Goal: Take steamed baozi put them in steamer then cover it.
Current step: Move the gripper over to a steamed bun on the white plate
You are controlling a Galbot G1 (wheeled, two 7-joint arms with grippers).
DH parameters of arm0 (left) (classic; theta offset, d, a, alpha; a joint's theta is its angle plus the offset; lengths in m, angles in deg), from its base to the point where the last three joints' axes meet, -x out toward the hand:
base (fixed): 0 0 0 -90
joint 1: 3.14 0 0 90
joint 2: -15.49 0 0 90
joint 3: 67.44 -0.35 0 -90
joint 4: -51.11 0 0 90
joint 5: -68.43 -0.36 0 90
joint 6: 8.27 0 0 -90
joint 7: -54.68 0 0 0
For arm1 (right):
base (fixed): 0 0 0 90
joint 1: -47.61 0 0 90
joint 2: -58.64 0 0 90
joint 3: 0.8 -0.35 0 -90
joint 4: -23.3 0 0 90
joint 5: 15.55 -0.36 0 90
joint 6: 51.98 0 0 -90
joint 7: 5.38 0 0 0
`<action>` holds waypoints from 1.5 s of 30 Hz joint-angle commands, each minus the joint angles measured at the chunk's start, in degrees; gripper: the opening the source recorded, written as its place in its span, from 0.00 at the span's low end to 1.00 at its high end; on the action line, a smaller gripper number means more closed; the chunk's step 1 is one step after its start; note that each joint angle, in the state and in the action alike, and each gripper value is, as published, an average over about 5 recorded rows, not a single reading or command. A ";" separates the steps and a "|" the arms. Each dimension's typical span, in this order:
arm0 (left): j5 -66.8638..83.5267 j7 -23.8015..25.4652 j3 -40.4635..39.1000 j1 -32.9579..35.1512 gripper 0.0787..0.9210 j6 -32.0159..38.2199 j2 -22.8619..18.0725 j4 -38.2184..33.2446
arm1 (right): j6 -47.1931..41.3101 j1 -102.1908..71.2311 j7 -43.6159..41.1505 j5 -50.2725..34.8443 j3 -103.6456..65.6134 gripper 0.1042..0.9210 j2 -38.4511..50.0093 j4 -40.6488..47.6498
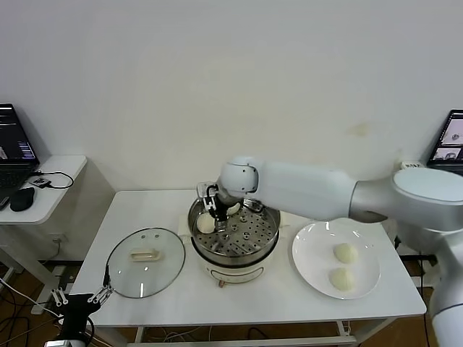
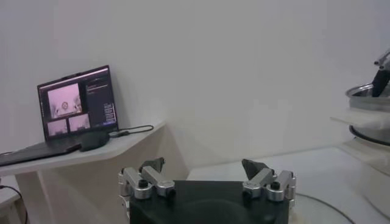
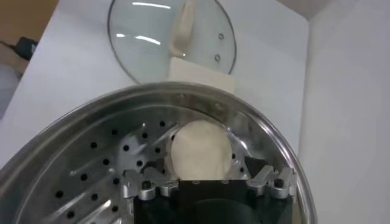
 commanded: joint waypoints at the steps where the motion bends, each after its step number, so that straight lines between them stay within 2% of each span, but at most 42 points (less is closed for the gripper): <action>1: 0.02 0.06 -0.17 -0.14 0.88 -0.06 0.35 0.16 | 3.91 11.86 -9.56 2.80 1.83 0.88 16.13 -11.72; 6: -0.05 0.11 -0.69 -0.29 0.88 -0.12 0.62 0.07 | 6.04 15.09 -11.15 5.45 4.63 0.88 30.70 -21.65; 11: -0.37 0.14 -1.57 -0.30 0.88 -0.25 0.68 -0.25 | 8.61 12.19 -11.65 10.51 4.97 0.88 43.58 -27.18; 22: -1.49 0.04 -2.95 0.28 0.88 -0.25 -0.17 -0.07 | 15.61 -3.68 -11.78 23.84 -1.10 0.88 57.23 -28.51; 27: -2.18 -0.03 -3.40 0.66 0.88 -0.28 -0.54 -0.05 | 17.54 -21.01 -10.46 27.81 -13.62 0.88 58.88 -26.82; 32: -2.67 -0.09 -3.50 0.99 0.88 -0.31 -0.88 0.08 | 18.31 -31.90 -9.13 29.18 -21.62 0.88 56.33 -24.06; 45: -2.68 -0.14 -2.37 1.75 0.88 -0.33 -1.21 0.35 | 18.59 -41.16 -6.91 32.16 -27.36 0.88 47.80 -17.30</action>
